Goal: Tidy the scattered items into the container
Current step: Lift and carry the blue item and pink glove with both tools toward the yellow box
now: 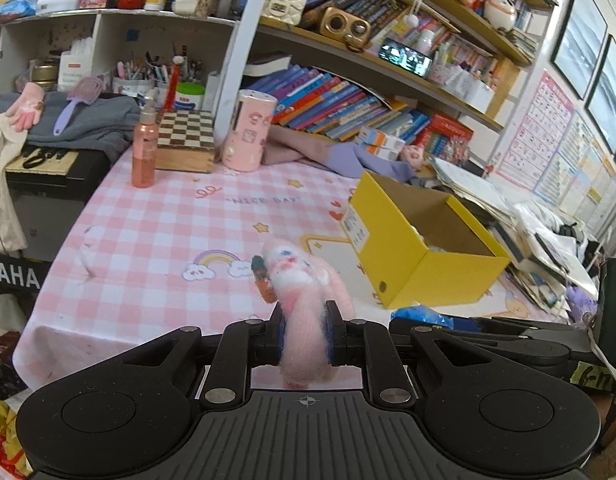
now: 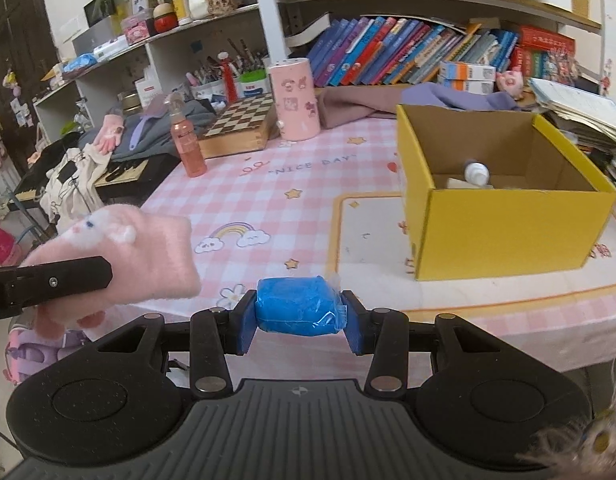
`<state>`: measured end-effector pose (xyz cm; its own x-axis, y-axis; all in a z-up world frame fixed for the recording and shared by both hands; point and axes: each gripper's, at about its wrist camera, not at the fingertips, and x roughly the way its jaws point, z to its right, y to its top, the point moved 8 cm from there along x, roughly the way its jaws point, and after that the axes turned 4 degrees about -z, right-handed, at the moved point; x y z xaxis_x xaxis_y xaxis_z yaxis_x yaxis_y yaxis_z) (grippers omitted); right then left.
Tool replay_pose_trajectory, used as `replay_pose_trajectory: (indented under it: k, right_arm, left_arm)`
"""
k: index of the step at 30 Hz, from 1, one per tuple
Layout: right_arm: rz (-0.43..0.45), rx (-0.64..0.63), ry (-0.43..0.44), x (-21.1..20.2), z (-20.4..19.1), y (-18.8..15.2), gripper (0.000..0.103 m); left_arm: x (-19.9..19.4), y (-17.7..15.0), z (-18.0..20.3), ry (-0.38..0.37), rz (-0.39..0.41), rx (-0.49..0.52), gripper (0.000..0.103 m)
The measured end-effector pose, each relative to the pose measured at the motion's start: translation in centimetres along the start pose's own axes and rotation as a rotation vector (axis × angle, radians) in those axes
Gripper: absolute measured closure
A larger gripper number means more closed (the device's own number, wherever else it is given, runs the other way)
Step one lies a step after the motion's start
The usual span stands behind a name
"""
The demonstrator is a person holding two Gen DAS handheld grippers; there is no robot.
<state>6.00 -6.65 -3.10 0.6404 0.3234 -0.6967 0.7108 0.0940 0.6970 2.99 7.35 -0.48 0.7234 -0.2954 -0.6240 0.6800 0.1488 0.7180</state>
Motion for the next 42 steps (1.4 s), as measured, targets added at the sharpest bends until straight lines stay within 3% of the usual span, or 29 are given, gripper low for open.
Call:
replay_pose_trajectory:
  k: [26, 42]
  right_arm:
    - [-0.023, 0.202, -0.241, -6.5, 9.4, -5.9, 0.062]
    - [-0.035, 0.243, -0.316, -8.1, 12.7, -6.9, 0.062]
  left_arm:
    - [4.1, -3.6, 10.0, -0.259, -0.201, 0.174, 0.087]
    - [5.9, -4.3, 13.5, -0.335, -0.245, 0.215, 0.087]
